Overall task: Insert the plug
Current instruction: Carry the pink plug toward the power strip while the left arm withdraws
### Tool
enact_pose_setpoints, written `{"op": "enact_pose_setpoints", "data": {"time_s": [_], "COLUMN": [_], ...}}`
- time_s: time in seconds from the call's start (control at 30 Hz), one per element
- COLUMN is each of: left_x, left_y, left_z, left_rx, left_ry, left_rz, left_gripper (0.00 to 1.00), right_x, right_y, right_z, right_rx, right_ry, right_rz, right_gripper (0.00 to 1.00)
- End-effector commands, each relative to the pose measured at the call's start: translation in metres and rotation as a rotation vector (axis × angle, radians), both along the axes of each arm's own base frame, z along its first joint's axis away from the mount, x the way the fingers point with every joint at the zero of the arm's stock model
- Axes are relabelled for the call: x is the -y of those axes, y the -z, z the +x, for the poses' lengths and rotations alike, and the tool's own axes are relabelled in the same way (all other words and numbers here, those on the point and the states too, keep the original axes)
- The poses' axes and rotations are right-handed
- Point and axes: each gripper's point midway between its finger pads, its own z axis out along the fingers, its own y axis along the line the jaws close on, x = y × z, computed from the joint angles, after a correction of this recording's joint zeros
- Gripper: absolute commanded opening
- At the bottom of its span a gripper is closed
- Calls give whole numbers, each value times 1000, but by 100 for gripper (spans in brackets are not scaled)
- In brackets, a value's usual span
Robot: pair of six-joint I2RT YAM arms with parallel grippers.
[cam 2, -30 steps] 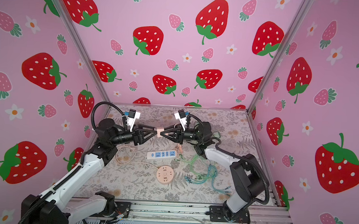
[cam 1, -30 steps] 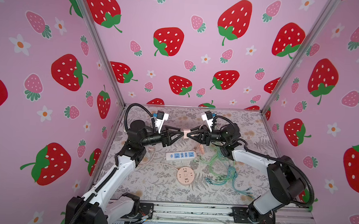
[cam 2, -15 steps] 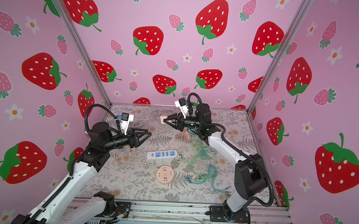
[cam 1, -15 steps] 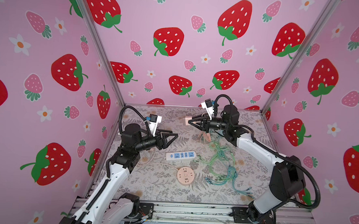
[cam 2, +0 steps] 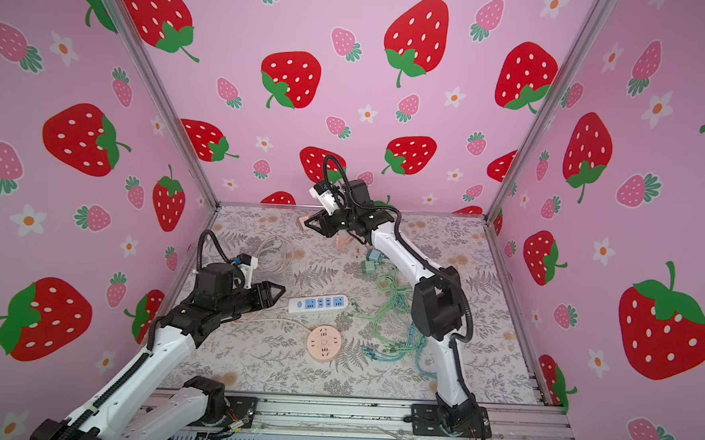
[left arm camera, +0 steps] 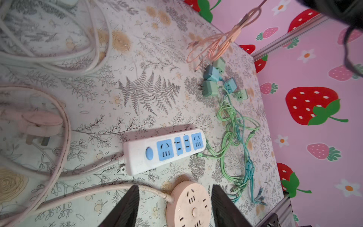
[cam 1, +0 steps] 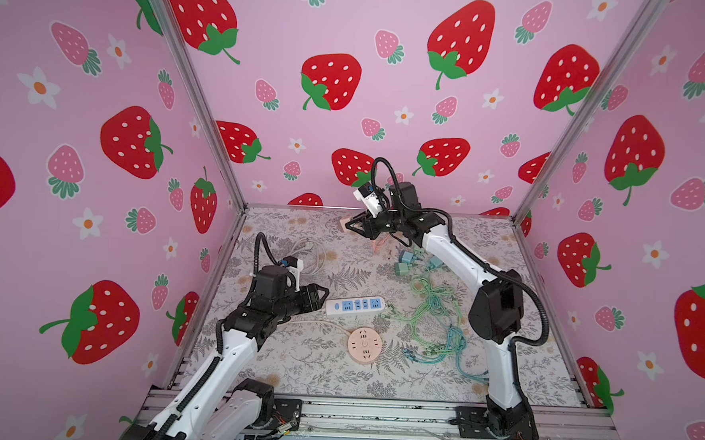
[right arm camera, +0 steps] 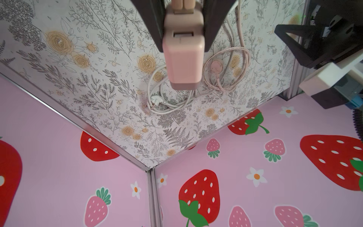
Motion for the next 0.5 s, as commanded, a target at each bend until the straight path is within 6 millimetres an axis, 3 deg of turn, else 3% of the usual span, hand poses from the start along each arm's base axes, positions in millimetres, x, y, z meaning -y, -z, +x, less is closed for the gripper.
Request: {"op": "enact_pose_setpoints", "data": {"time_s": [0.0,0.1,0.23,0.47], "left_x": [-10,-10,-8,4], "left_y": [25,42,59,78], "left_z": [-4,-5,-3,5], "left_rx": [-84,-125,-166,-184], "left_ry": [-81,-96,-87,-42], "left_rz": [4,1,1,-39], "left_gripper": [61,60,57,52], "right_x": [-2,-2,13,40], "right_y": [28,53,81,98], "right_z": [-10,-20,-44,-83], "right_rx": [38,27,7,68], "right_ry": [-15,-34,-93,-241], "right_rz": [-165,-255,-360,-498], "right_gripper": [9,9,9,9]}}
